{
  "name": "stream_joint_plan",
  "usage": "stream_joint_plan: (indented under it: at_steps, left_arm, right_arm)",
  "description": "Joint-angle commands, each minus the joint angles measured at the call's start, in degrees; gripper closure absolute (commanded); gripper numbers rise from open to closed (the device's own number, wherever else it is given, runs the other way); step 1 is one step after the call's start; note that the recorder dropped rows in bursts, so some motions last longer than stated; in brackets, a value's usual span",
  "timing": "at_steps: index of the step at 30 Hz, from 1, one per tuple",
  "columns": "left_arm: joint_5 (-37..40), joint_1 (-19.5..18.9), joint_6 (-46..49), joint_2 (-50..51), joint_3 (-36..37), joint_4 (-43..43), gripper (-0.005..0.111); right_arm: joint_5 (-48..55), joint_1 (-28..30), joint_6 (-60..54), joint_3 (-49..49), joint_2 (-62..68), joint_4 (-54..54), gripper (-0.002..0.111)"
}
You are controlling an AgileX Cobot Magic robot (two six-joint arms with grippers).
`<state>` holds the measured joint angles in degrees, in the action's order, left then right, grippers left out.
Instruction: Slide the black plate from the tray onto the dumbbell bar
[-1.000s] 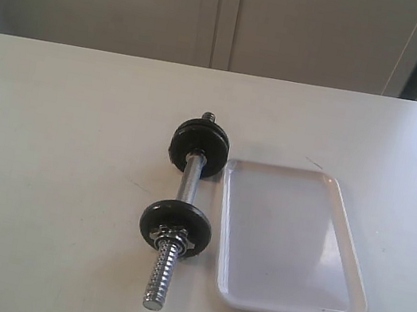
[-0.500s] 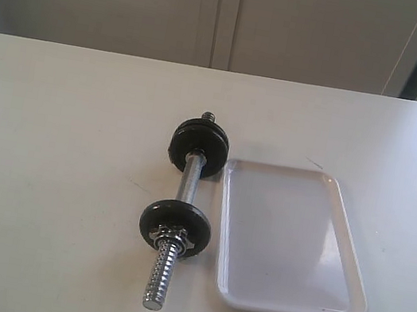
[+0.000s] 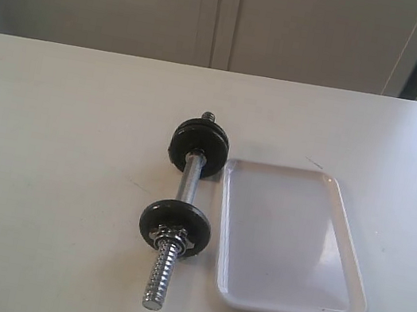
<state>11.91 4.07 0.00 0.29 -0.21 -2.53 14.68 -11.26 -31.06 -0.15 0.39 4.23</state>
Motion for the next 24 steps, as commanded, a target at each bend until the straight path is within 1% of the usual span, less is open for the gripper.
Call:
stream_joint_plan:
  at_steps: [1,8,24]
  left_arm:
    - [0.2,0.0,0.0,-0.3,0.2,-0.6,0.107]
    - [0.2,0.0,0.0,-0.3,0.2,-0.6,0.107]
    - [0.2,0.0,0.0,-0.3,0.2,-0.6,0.107]
  right_arm:
    - [-0.7,4.4,-0.2,0.2,-0.4,0.5,0.108]
    - [-0.7,10.0,-0.2,0.2,-0.4,0.7,0.108]
    - [-0.7,10.2,-0.2,0.2,-0.4,0.5,0.108]
